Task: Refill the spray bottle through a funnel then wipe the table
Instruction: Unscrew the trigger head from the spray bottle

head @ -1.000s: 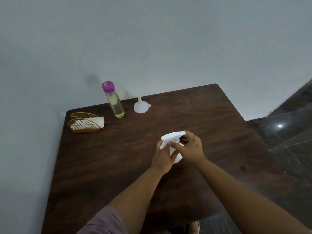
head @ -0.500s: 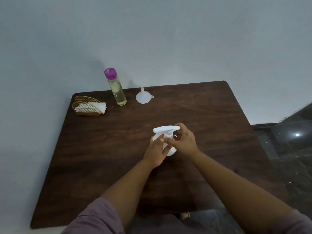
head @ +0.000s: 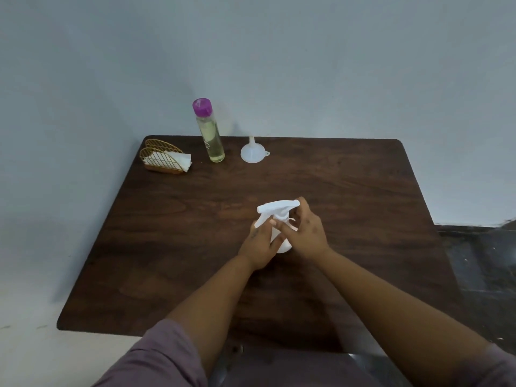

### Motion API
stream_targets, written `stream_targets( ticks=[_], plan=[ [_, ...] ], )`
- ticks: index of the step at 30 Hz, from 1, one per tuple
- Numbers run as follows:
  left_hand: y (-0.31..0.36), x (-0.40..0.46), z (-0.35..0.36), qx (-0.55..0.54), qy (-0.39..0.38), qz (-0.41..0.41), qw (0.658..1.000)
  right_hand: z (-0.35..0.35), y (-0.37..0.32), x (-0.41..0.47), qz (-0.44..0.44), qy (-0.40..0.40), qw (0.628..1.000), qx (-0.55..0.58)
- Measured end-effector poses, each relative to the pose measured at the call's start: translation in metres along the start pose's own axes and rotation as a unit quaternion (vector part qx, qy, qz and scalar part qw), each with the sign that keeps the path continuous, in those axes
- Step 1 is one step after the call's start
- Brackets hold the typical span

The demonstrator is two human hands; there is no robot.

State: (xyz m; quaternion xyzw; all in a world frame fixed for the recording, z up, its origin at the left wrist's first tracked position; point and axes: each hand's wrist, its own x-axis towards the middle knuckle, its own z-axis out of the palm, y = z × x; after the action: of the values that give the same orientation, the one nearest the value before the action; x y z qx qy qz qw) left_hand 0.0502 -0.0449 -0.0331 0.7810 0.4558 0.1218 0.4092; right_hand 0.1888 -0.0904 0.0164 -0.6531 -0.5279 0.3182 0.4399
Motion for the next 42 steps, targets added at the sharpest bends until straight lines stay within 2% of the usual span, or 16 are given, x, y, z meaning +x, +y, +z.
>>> stream_targets(
  ticks=[3, 8, 14, 19, 24, 28, 32, 38, 42],
  plan=[
    [0.004, -0.002, -0.003, -0.001, 0.004, -0.006, 1.0, -0.004, 0.004, -0.005, -0.032, -0.04, 0.999, 0.005],
    [0.009, -0.005, -0.005, -0.01, 0.029, 0.014, 0.999, -0.012, 0.005, 0.003, -0.005, -0.141, 0.99, -0.017],
    [0.008, -0.004, 0.0, 0.008, 0.024, 0.004, 1.0, -0.006, 0.007, 0.006, -0.009, -0.036, 0.999, 0.002],
    [0.005, 0.0, 0.002, -0.004, 0.04, -0.014, 0.999, -0.022, 0.011, 0.0, -0.004, -0.041, 0.999, 0.012],
    [-0.002, 0.002, 0.005, -0.002, 0.037, -0.013, 0.999, -0.024, 0.001, 0.003, -0.004, -0.082, 0.997, 0.0],
    [0.0, 0.002, 0.005, -0.012, 0.051, 0.015, 0.999, -0.012, 0.0, 0.006, -0.015, -0.03, 0.998, -0.057],
    [-0.005, 0.005, 0.006, -0.002, 0.029, -0.032, 0.999, -0.016, 0.003, 0.005, 0.004, -0.026, 0.999, -0.03],
    [-0.003, 0.005, 0.004, 0.002, 0.035, -0.022, 0.999, -0.025, 0.002, -0.006, 0.058, -0.069, 0.995, 0.032],
    [-0.007, 0.003, 0.008, 0.013, 0.029, -0.012, 0.999, -0.008, -0.006, -0.002, 0.04, -0.009, 0.999, -0.023]
  ],
)
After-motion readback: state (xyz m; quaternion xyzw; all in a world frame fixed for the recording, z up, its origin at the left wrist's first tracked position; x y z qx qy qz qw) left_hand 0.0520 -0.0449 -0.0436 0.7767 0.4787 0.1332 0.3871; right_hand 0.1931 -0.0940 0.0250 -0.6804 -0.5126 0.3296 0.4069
